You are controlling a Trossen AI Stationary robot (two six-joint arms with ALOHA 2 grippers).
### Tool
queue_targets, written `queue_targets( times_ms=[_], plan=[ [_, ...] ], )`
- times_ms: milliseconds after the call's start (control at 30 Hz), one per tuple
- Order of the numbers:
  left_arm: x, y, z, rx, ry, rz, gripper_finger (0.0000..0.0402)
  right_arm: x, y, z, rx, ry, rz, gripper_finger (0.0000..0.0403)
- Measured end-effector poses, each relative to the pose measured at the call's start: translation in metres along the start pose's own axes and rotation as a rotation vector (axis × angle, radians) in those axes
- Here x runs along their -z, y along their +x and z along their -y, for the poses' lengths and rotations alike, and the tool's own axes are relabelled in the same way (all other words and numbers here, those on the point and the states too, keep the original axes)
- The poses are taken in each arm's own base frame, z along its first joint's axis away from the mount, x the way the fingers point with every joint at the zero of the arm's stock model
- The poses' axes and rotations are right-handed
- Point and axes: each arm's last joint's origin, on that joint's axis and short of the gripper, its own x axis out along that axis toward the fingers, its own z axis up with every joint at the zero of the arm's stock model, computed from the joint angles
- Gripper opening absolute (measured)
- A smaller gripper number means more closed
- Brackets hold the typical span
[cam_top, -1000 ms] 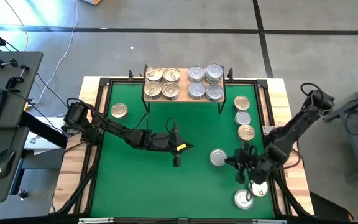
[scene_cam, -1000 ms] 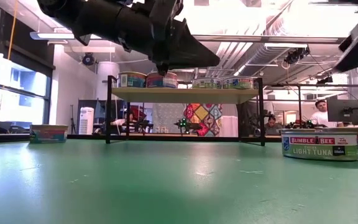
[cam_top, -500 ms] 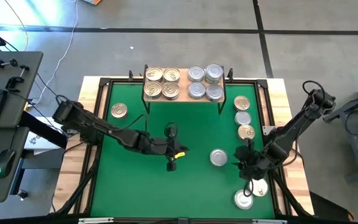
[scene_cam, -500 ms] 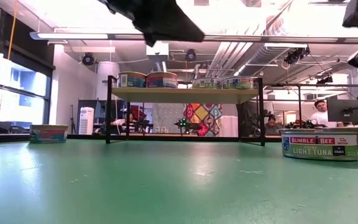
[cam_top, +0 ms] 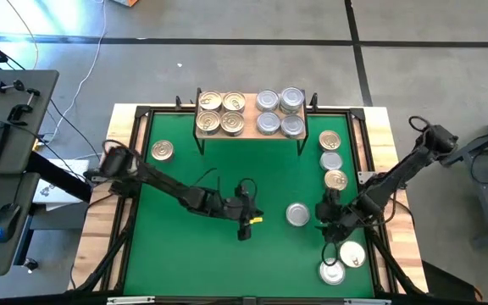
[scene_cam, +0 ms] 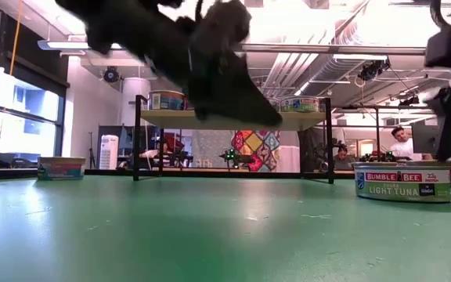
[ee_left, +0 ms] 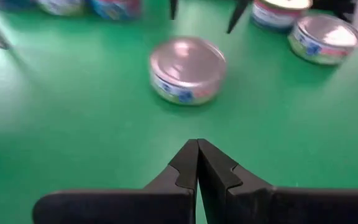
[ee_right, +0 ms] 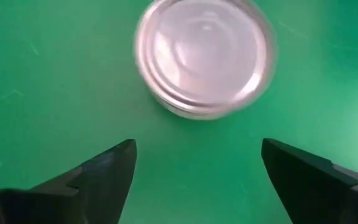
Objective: Stack canned seafood by type on shelf
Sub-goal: Stack the green tuna can on top of the other green tuna can on the shelf
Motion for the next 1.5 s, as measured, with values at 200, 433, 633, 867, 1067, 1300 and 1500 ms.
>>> queue_targets(
  times_ms=[200,433,633,867,1067,1300,1500],
  plan=[
    [0.015,0.039,-0.01,0.091,-0.035,0.017,0.0,0.012,0.024,0.006,0.025,0.069,0.108,0.0342],
    [0.016,0.078,-0.021,0.159,-0.067,-0.011,0.0,0.01,0.042,0.006,-0.018,-0.005,0.269,0.0342],
    [0.018,0.098,-0.018,0.213,-0.069,-0.027,0.0,0.0,0.058,0.005,-0.007,-0.046,0.309,0.0342],
    [0.016,0.099,-0.016,0.226,-0.062,-0.036,0.0,-0.005,0.076,0.002,0.014,0.025,0.371,0.0337],
    [0.011,0.089,-0.009,0.208,-0.042,-0.085,0.0,-0.003,0.085,-0.004,0.023,0.076,0.399,0.0287],
    [0.011,0.053,0.002,0.077,-0.027,-0.366,0.0,0.0,0.084,-0.006,-0.003,0.102,0.371,0.0259],
    [0.014,0.041,-0.003,-0.104,-0.008,-0.446,0.0,-0.001,0.086,-0.003,-0.005,0.123,0.359,0.0275]
  ],
)
